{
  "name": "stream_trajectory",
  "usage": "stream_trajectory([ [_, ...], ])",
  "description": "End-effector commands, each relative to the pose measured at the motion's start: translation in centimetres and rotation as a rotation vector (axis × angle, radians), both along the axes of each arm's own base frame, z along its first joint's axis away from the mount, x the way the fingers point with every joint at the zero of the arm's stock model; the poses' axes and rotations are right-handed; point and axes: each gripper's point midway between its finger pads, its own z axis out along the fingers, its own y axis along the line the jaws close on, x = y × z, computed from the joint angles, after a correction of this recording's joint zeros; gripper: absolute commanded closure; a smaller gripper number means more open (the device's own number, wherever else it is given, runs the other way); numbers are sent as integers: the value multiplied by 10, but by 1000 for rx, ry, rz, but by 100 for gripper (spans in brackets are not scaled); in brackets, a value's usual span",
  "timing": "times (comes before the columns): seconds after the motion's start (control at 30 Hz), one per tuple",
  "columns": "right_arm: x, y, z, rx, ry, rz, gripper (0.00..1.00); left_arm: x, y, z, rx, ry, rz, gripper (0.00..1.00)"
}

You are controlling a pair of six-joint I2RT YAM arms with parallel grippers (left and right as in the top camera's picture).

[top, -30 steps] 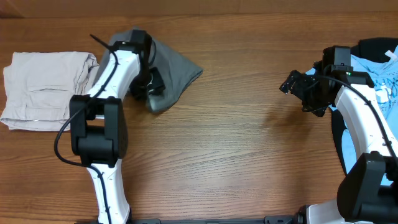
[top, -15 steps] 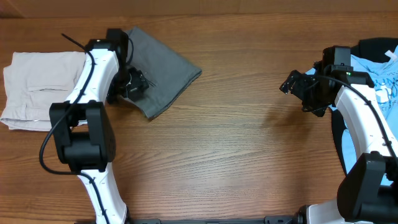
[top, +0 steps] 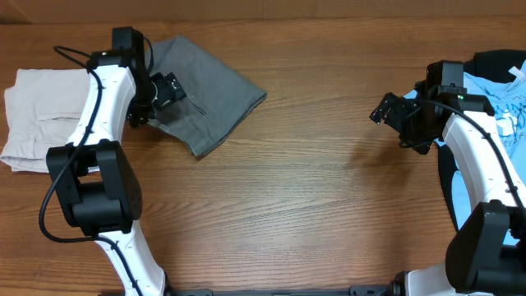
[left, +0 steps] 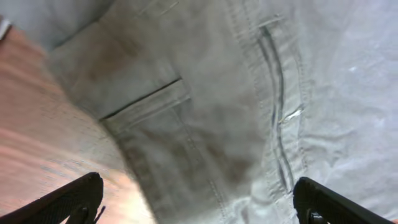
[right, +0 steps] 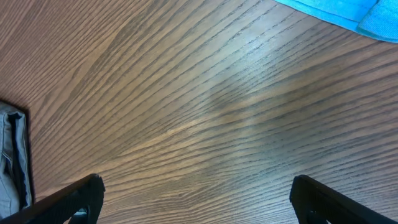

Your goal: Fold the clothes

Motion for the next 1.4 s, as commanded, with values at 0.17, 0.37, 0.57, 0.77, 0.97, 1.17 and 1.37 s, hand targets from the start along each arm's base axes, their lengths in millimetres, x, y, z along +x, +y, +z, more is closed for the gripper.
stream_trajectory([
  [0.17,3,-1,4,-6,-17,2,0,-11,-6,-23,-49,36,89,0],
  [0.37,3,-1,4,-6,-17,2,0,-12,-3,-24,-57,41,120,0],
  [0.57,3,-1,4,-6,-17,2,0,-16,-3,-39,-70,46,181,0],
  [0.77,3,-1,4,-6,-17,2,0,-17,-3,-63,-77,19,212,0],
  [0.97,3,-1,4,-6,-17,2,0,-14,-7,-69,-77,-6,202,3],
  [1.17,3,-1,4,-6,-17,2,0,-9,-12,-70,-73,-32,179,21],
  [1.37,3,-1,4,-6,-16,2,0,-7,-12,-70,-75,-38,178,41],
])
